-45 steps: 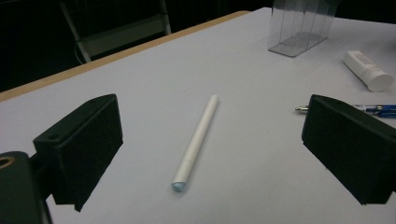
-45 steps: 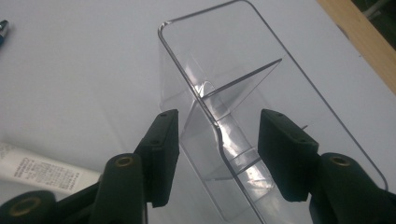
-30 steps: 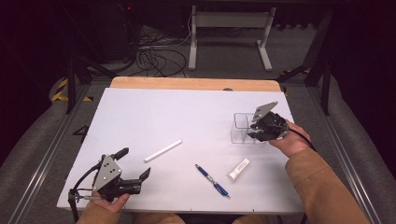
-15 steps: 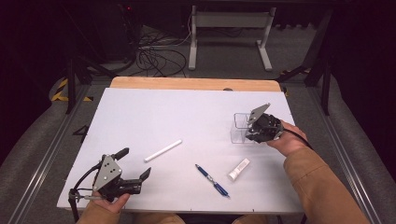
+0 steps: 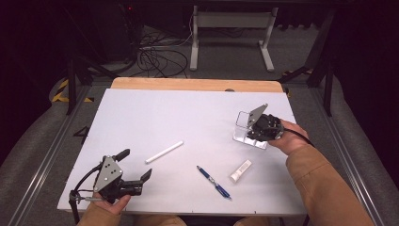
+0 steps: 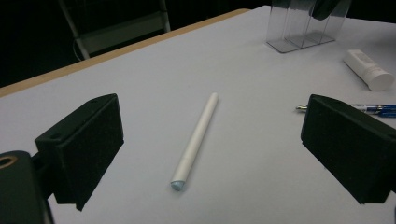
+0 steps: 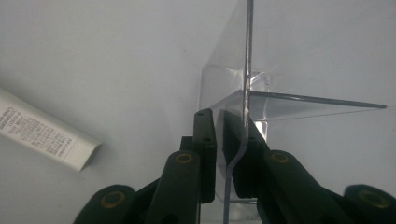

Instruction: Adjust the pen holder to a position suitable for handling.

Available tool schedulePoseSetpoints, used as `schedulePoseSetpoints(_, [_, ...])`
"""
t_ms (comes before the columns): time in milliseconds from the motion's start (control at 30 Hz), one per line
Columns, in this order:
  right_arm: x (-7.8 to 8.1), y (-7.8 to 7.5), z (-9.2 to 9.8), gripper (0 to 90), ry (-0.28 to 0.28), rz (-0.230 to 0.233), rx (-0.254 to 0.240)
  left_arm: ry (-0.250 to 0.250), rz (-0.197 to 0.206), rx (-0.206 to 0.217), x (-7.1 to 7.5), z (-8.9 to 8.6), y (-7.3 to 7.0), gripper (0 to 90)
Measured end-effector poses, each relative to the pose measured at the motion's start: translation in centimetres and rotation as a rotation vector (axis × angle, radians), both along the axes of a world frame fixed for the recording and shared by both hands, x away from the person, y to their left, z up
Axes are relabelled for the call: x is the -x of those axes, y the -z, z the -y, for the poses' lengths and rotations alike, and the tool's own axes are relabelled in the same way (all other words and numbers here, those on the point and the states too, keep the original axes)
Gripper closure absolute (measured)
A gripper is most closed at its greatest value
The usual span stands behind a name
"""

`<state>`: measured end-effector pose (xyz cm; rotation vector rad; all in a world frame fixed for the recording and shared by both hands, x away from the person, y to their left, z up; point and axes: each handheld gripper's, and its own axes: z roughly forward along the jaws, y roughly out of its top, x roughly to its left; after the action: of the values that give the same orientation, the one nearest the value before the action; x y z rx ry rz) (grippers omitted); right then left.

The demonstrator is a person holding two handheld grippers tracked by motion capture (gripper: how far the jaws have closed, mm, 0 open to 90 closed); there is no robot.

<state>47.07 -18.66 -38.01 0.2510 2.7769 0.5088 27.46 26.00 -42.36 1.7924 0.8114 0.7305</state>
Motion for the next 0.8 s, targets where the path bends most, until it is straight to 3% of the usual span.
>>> schedulePoseSetpoints(333, [0.7, -1.5, -3.1, 87.8, -0.055, 0.008, -0.05, 0.002, 0.0, -0.002, 0.0, 0.0, 0.0, 6.4])
schedulePoseSetpoints(533, [0.6, -2.0, -6.1, 87.8, -0.106, -0.014, -0.069, 0.005, -0.003, -0.004, 0.0, 0.0, 0.0, 6.5])
schedulePoseSetpoints(800, [0.8, -1.5, -9.9, 87.7, -0.149, -0.069, -0.073, 0.006, -0.009, -0.006, -0.1, -0.2, 0.1, 6.5])
